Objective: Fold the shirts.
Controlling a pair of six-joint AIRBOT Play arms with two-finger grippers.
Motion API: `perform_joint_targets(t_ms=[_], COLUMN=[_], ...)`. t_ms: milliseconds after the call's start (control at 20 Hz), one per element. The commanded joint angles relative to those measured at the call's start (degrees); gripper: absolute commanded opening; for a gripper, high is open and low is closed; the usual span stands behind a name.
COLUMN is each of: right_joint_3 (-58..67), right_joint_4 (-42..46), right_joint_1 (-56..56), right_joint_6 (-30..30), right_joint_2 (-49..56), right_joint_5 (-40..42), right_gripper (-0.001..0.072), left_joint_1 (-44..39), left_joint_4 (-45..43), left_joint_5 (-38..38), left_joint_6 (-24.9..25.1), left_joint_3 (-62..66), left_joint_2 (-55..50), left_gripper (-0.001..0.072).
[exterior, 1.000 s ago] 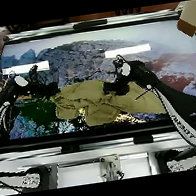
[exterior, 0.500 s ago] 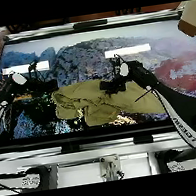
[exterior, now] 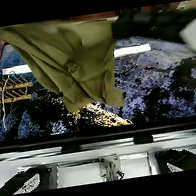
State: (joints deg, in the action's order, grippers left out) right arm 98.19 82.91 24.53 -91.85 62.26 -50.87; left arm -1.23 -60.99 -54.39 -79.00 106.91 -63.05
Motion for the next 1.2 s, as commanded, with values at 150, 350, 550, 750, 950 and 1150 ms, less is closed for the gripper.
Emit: perform_joint_targets(t_ms=[150,350,550,750,950,1150], right_joint_3=[5.4,5.4,5.0,1.0,-3.4,-3.4], right_joint_4=[1.6,2.1,0.1,-2.4,-2.9,-2.2], right_joint_1=[-0.1,-0.1,0.0,0.0,0.0,-0.2], right_joint_6=[-4.5,-3.9,-0.9,0.5,4.2,4.1], right_joint_2=[-15.0,-11.2,0.2,13.1,26.2,32.3], right_joint_5=[-2.5,-27.7,-45.3,-43.8,-43.8,-40.2], right_gripper=[0.0066,0.0067,0.0066,0.0066,0.0066,0.0088], left_joint_1=[0.1,0.1,0.1,0.1,-1.7,-6.3], left_joint_4=[0.1,0.1,0.0,0.8,2.6,3.5], left_joint_5=[-4.3,-19.3,-18.6,-12.3,-6.2,-2.3], left_joint_6=[-6.1,-9.0,-6.5,-6.3,-6.1,-4.9], left_joint_3=[7.6,-0.9,-20.1,-37.9,-48.2,-49.6], left_joint_2=[15.1,13.9,12.7,9.3,5.7,2.0], left_gripper=[0.0052,0.0053,0.0053,0.0053,0.0053,0.0053])
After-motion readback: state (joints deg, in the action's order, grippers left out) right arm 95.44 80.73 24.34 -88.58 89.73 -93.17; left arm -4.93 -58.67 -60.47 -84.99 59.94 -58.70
